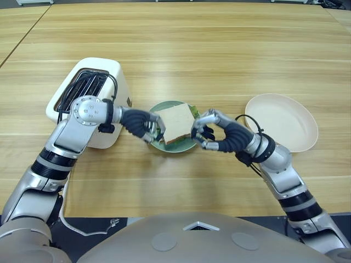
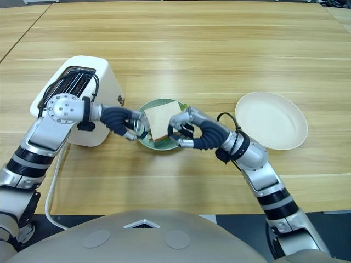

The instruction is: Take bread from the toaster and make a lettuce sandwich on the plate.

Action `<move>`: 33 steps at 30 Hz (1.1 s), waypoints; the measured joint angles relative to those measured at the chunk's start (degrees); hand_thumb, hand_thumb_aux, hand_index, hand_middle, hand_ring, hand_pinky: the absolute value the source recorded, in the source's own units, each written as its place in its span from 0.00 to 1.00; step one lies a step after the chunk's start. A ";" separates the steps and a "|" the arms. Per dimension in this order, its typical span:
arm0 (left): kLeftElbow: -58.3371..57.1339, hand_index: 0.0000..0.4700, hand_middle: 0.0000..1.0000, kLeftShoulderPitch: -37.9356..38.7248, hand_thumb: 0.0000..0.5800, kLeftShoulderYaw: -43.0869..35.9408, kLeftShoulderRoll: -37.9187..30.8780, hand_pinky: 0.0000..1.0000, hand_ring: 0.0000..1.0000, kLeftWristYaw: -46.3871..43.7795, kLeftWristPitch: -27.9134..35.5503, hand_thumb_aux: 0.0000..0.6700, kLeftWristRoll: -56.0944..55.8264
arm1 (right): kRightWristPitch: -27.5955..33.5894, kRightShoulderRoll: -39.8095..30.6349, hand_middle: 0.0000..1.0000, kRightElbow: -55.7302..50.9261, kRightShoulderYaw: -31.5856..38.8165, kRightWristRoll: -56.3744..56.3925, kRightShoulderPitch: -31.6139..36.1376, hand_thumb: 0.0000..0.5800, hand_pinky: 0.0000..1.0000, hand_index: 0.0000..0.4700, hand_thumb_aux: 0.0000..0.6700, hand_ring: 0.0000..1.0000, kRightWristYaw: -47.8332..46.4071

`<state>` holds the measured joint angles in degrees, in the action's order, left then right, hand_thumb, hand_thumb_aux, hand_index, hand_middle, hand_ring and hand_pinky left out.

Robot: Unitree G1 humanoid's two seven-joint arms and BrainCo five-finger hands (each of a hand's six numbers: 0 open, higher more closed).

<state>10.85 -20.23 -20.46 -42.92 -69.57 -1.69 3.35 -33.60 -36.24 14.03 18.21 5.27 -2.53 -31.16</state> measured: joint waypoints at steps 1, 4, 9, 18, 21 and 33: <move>0.14 1.00 1.00 0.80 1.00 -1.40 -1.20 1.00 1.00 -1.25 -0.50 1.00 0.61 | 0.60 -1.66 1.00 -0.60 1.18 -2.57 -1.07 1.00 1.00 1.00 1.00 1.00 -2.32; 0.66 1.00 1.00 2.03 1.00 -4.74 -1.76 1.00 1.00 -2.27 -1.44 1.00 4.05 | 2.70 -4.26 1.00 -3.06 4.23 -10.15 -3.18 1.00 1.00 1.00 1.00 1.00 -6.53; -3.03 1.00 1.00 2.41 1.00 -11.33 0.36 1.00 1.00 0.06 -2.72 1.00 13.61 | 4.84 -2.37 1.00 -8.98 7.28 -20.31 -2.16 1.00 1.00 1.00 1.00 1.00 -6.64; -17.60 1.00 1.00 -4.64 1.00 -15.62 7.47 1.00 1.00 9.76 -5.97 1.00 22.62 | 1.20 8.70 1.00 -30.61 7.66 -31.77 10.40 1.00 1.00 1.00 1.00 1.00 11.77; -21.64 1.00 1.00 -7.05 1.00 -15.73 8.45 1.00 1.00 12.87 -7.21 1.00 24.13 | -0.31 10.40 1.00 -35.49 7.30 -35.22 12.87 1.00 1.00 1.00 1.00 1.00 18.43; -19.37 0.00 0.00 -6.11 0.00 3.09 10.29 0.00 0.00 25.84 -14.30 0.00 8.39 | -5.89 10.15 0.00 -18.15 -3.18 -23.59 4.96 0.07 0.00 0.04 0.04 0.00 25.78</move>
<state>-8.51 -26.34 -17.37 -32.63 -43.73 -15.99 11.74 -39.49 -26.09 -4.12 15.03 -18.32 2.42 -5.37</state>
